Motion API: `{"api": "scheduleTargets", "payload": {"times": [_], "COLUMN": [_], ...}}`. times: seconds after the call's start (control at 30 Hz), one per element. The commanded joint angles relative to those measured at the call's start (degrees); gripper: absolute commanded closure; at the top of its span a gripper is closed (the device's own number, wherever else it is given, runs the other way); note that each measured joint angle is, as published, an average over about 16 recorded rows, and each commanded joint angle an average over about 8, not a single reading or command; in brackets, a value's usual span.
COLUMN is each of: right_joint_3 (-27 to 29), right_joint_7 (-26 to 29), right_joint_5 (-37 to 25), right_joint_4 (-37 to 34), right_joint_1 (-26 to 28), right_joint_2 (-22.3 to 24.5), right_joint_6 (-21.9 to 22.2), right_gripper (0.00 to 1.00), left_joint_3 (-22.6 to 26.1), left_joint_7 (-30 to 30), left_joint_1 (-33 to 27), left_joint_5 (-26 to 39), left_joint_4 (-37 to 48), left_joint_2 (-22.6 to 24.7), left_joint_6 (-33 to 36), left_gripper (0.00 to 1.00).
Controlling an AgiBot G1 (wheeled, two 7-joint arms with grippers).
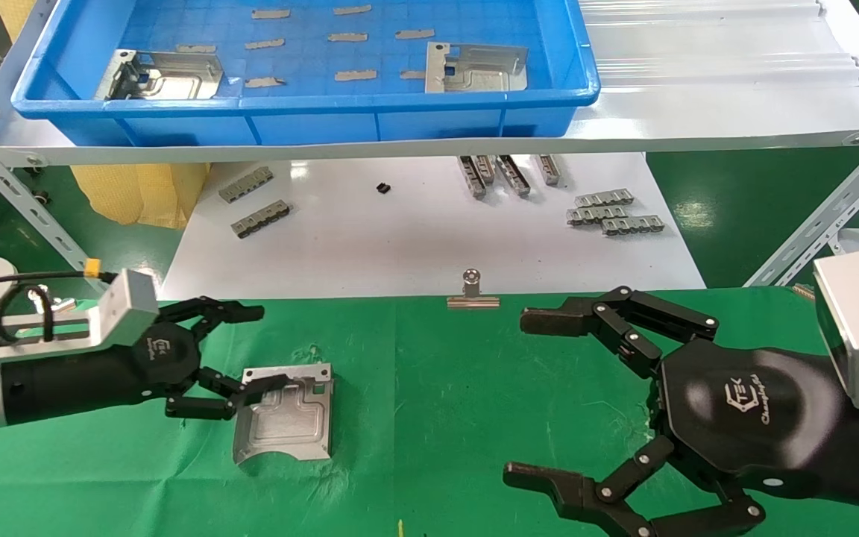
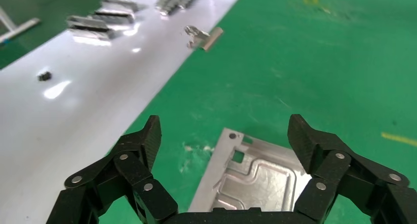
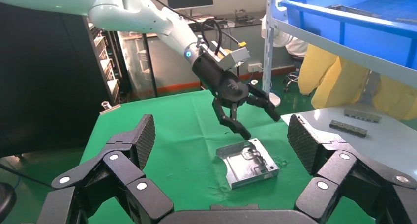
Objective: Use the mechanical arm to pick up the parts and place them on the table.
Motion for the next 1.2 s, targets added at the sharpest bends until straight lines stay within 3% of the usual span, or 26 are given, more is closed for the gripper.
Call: {"api": "scheduleTargets", "payload": {"times": [0.03,1.2], "right_joint_3": [0.0,0.0], "right_joint_7": [0.0,0.0], "right_joint_5": [0.0,0.0], "right_joint_4": [0.0,0.0], "right_joint_1": [0.0,0.0], "right_joint_2": [0.0,0.0], "right_joint_6": [0.0,0.0], "right_gripper": [0.00,0.00], "left_joint_3": [-0.6,-16.0], "left_joint_7": [-0.9,-26.8], "left_joint_1": [0.6,18.5], "left_joint_5": [-0.4,-11.1], "left_joint_4": [-1.5,-44.3], "left_joint_2": [-0.4,-11.5], "left_joint_6": [-0.1,-3.8], "left_gripper": [0.00,0.00]}}
